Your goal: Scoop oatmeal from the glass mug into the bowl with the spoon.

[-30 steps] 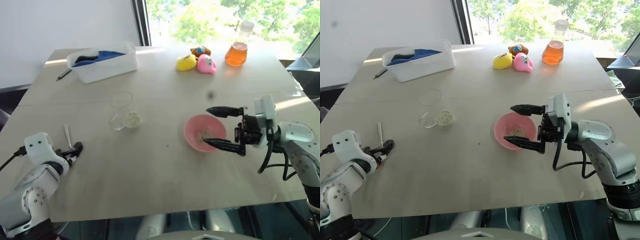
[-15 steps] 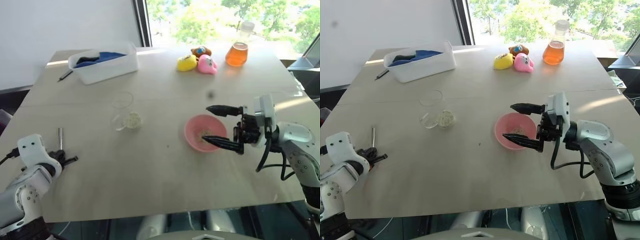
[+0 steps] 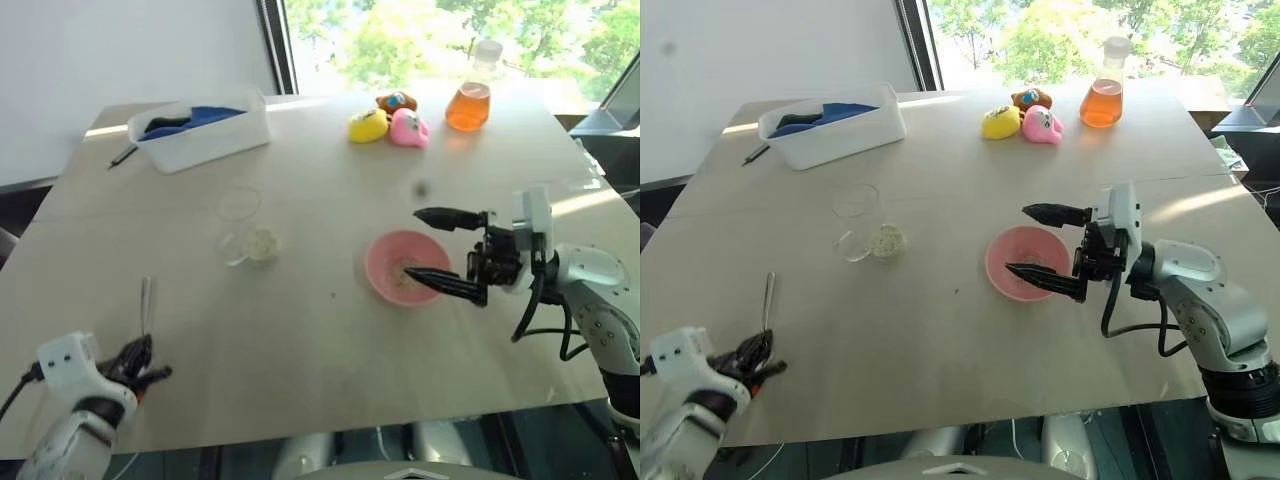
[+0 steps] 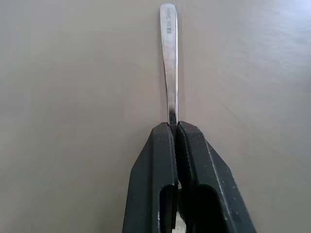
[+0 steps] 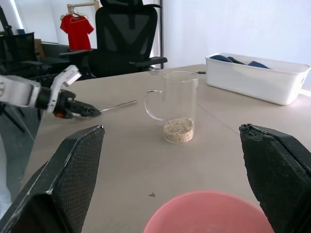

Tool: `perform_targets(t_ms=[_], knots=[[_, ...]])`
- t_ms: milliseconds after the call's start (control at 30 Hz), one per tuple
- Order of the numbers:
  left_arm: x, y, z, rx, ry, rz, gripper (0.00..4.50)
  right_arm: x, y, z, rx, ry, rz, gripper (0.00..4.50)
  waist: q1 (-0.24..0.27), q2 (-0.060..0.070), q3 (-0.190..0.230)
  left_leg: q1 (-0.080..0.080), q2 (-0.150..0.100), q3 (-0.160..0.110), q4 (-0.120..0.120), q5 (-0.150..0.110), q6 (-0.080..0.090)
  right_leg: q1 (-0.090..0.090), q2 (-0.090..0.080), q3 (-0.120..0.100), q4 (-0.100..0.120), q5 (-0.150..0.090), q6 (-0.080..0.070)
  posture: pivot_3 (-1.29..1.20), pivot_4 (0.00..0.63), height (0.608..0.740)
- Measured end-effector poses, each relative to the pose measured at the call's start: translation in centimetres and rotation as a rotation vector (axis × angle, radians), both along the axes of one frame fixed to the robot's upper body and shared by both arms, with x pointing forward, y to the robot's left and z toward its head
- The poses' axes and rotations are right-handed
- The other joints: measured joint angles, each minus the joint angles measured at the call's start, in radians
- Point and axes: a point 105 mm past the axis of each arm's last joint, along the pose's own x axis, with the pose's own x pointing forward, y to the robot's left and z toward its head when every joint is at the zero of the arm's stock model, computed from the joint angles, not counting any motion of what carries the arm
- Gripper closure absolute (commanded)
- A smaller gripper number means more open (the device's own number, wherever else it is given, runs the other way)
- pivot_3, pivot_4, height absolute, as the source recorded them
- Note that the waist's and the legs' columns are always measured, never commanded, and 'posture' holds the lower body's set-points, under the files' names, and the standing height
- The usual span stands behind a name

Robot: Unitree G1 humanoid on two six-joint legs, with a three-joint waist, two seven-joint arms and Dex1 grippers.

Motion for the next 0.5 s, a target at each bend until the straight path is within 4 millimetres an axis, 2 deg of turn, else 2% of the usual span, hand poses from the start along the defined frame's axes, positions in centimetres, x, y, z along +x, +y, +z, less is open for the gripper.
perform_targets(t_ms=[100, 200, 300, 500], knots=[[-3.7, -3.7, -0.5, 0.007, 0.039, -0.247, 4.43, 0.0, -0.2, -0.8, -0.019, 0.036, -0.012, 0.00, -0.002, -0.002, 0.001, -0.001, 0.000, 0.001, 0.000, -0.001, 0.002, 0.001, 0.000, 0.001, -0.003, -0.001, -0.001, 0.00, 0.150, 0.740], [-4.7, -6.0, -0.7, 0.022, 0.038, -0.417, 4.43, 0.0, 0.0, -1.8, -0.045, 0.095, -0.009, 0.00, 0.011, -0.003, 0.003, -0.004, 0.000, -0.002, 0.000, -0.001, 0.002, 0.000, -0.001, -0.002, -0.005, -0.002, -0.004, 0.00, 0.150, 0.740], [-2.8, -8.8, 0.1, 0.148, -0.058, -0.625, 4.43, 0.8, 0.7, -2.6, 0.030, 0.304, -0.082, 0.00, 0.015, -0.004, 0.003, -0.007, 0.000, -0.006, 0.001, -0.003, 0.005, 0.000, 0.000, -0.006, -0.005, -0.001, -0.006, 0.00, 0.150, 0.740], [2.6, -13.9, 3.0, 0.253, -0.322, -0.786, 4.43, 1.4, 2.4, -3.4, 0.071, 0.556, -0.158, 0.00, 0.003, -0.004, 0.004, -0.008, 0.000, -0.004, 0.002, 0.000, 0.001, -0.003, 0.003, -0.007, -0.003, 0.003, -0.003, 0.00, 0.150, 0.740]])
